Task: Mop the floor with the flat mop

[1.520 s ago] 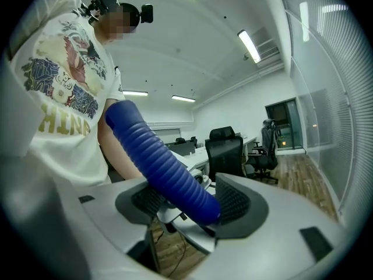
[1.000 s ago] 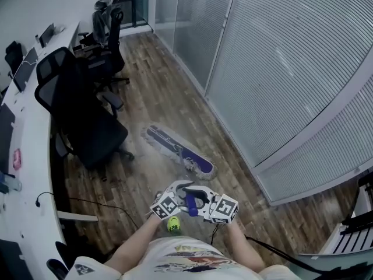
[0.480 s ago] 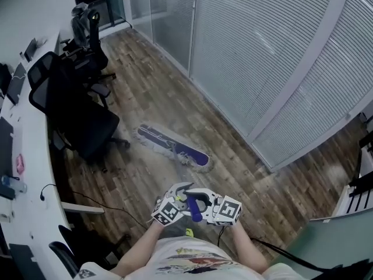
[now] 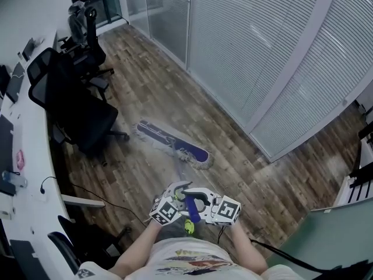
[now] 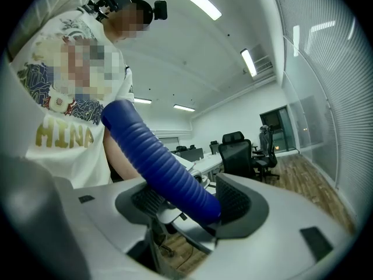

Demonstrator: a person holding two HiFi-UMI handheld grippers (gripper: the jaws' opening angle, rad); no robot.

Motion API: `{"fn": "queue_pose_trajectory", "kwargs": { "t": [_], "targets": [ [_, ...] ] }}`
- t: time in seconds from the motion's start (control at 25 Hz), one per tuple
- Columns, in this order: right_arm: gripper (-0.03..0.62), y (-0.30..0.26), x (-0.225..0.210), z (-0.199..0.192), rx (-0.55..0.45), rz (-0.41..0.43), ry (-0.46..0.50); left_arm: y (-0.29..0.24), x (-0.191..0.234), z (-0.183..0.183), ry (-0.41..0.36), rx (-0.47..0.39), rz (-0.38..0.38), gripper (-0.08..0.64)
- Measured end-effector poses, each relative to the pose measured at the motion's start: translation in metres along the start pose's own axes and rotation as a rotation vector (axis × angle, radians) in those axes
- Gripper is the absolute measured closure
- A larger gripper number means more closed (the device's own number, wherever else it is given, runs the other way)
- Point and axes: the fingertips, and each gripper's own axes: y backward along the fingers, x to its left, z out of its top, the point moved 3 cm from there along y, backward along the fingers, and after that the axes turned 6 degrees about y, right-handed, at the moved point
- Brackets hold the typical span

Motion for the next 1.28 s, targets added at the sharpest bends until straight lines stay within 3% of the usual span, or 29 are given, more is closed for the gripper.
{"fn": "queue_pose_trajectory", "kwargs": {
  "t": [0.48, 0.8, 1.28],
  "targets": [
    [0.344, 0.009, -0.071, 0.017, -0.028, 0.018, -0.004, -0.037, 0.054, 0.028, 0.014, -0.043, -0.026, 0.405],
    [0.344, -0.029, -0.17, 0.019, 0.023, 0.035, 0.002, -0.061, 0.157, 0.028, 0.023, -0.013, -0.04, 0.403],
    [0.344, -0.076, -0.344, 0.059, -0.012, 0.017, -0.031, -0.102, 0.331, 0.065, 0.036, 0.009, -0.069, 0.402]
  ]
}}
